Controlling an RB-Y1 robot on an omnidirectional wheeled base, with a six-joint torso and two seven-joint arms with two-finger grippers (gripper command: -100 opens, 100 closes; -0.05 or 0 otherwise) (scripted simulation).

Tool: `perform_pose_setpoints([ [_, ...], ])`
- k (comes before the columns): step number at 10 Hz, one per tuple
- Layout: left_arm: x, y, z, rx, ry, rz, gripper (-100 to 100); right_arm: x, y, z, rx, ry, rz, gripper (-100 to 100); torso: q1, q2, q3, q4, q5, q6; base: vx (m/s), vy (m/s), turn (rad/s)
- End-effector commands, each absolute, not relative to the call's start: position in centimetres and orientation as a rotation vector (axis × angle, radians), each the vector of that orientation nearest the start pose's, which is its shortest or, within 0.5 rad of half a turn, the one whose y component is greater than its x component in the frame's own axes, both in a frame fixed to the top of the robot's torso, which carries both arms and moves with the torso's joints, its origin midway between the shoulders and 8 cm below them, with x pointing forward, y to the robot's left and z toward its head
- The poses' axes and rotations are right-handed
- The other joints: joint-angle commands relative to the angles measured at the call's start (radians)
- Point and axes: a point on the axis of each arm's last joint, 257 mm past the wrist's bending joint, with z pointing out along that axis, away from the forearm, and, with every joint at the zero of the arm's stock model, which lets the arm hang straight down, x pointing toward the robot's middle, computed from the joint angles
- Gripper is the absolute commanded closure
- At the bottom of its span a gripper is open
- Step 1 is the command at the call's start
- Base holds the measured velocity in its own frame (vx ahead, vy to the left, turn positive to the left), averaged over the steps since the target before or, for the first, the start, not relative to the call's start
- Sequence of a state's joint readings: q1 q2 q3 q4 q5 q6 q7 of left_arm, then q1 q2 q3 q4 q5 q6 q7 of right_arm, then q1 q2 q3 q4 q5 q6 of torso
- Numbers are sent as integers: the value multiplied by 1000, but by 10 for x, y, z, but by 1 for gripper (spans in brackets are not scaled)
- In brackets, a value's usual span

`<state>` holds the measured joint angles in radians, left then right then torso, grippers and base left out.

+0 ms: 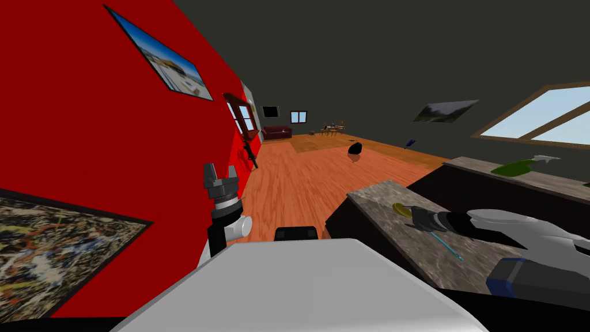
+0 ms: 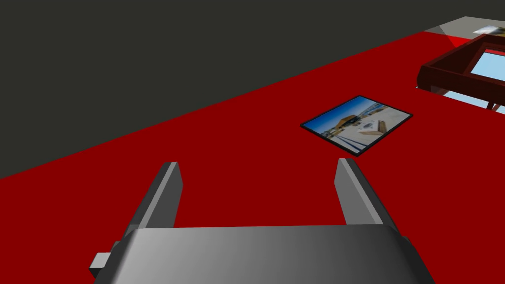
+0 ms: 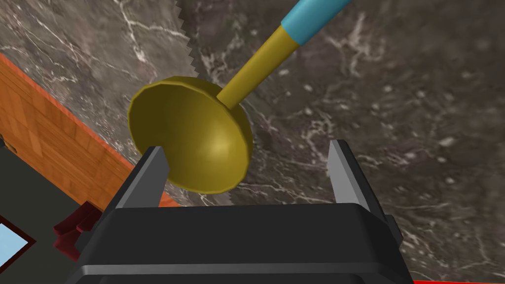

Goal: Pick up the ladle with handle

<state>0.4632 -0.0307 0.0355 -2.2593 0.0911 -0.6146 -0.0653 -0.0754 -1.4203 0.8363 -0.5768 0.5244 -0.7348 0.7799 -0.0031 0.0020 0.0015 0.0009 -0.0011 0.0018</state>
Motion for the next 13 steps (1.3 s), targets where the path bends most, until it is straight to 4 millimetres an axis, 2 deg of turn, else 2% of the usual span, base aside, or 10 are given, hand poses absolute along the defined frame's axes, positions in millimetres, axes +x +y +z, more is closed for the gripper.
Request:
perform_pose_setpoints([
  [1,324,300,48,-608,451,-1295,0,246,-737,-325,-1364,2439,-508,-100,0,0,0,0,0,0,-9,-27,-93],
  [2,324,300,48,-608,451,-1295,0,258,-729,-326,-1376,2428,-507,-100,0,0,0,0,0,0,-13,-37,-160],
  [3,324,300,48,-608,451,-1295,0,261,-729,-325,-1382,2424,-511,-100,-1,0,0,0,0,0,-13,-21,-51],
  [5,324,300,48,-608,451,-1295,0,289,-714,-324,-1421,2385,-522,-100,0,0,0,0,0,0,-14,-29,-109],
  [7,324,300,48,-608,451,-1295,0,287,-715,-325,-1419,2389,-520,-100,0,0,0,0,0,0,-10,-19,-27],
  [8,324,300,48,-608,451,-1295,0,288,-714,-325,-1415,2390,-522,100,1,0,0,0,0,0,0,0,0],
  [12,324,300,48,-608,451,-1295,0,287,-714,-326,-1409,2393,-519,100,2,-1,0,0,1,-2,0,0,-6],
  [13,324,300,48,-608,451,-1295,0,287,-714,-326,-1409,2393,-519,0,2,-1,0,0,1,-2,0,0,0],
])
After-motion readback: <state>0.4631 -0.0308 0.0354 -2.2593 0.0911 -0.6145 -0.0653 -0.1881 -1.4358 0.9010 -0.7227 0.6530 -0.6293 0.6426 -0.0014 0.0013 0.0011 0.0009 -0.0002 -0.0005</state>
